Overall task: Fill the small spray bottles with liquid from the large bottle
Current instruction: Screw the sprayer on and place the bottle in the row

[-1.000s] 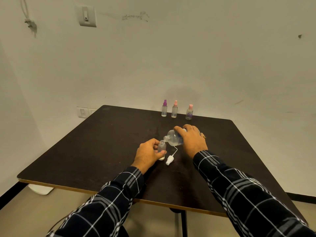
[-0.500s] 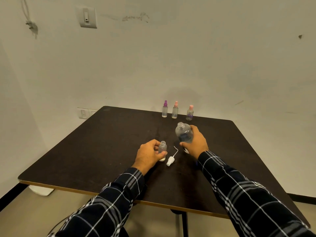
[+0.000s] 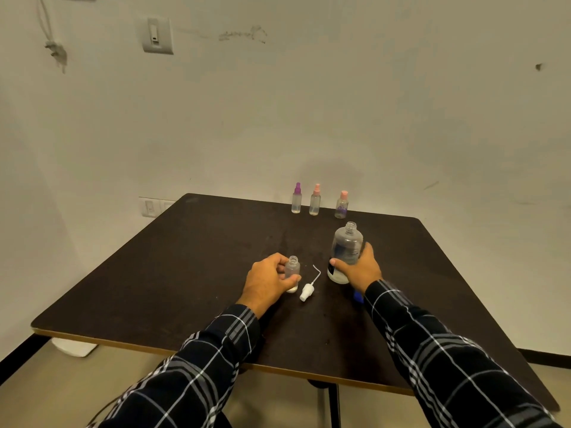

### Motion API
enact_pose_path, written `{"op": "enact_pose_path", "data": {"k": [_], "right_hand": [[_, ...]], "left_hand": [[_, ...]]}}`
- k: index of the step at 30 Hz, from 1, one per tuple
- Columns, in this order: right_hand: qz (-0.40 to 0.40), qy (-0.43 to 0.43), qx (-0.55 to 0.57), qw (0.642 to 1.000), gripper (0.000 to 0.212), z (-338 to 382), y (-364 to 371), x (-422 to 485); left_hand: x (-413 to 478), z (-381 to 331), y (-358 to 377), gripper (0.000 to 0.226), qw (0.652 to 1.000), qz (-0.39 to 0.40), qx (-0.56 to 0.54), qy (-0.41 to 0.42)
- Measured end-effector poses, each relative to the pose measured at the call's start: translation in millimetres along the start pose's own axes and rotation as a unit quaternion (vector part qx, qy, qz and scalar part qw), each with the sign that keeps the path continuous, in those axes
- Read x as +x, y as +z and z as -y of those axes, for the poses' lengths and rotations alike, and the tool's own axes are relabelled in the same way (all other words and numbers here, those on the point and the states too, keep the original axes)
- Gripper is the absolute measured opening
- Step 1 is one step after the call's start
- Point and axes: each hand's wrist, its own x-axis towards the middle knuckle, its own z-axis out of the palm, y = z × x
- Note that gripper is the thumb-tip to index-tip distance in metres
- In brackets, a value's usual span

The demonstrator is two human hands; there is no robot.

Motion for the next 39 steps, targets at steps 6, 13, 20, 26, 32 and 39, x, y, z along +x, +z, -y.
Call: {"op": "enact_pose_path", "data": {"k": [6, 13, 20, 26, 32, 39], "right_hand": [[-0.147, -0.312, -0.256, 0.903, 0.029, -0.3, 7.3, -48.4], [0.071, -0.275, -0.427, 0.858, 0.041, -3.4, 40.1, -65.5], [0.097, -0.214, -0.44, 0.867, 0.055, -2.6, 47.4, -72.0], [0.075, -0.226, -0.361, 0.902, 0.047, -3.7, 47.2, -72.4], [0.066, -0.306, -0.219, 0.924, 0.048, 5.1, 37.2, -67.7], [0.027, -0.391, -0.225, 0.892, 0.047, 9.1, 40.3, -61.9]], "left_hand": [[-0.1, -0.1, -0.7, 0.029, 1.0, -0.003, 0.004, -0.002], [0.2, -0.7, -0.1, 0.03, 1.0, -0.003, 0.008, 0.004], [0.4, 0.5, 0.1, 0.033, 1.0, -0.005, 0.015, -0.002], [-2.8, 0.4, -8.2, 0.032, 0.999, -0.019, 0.024, -0.008], [-1.6, 12.9, -28.0, 0.031, 0.998, -0.042, 0.026, -0.026], [-1.0, 16.8, -29.0, 0.029, 0.998, -0.053, 0.009, -0.033]]}}
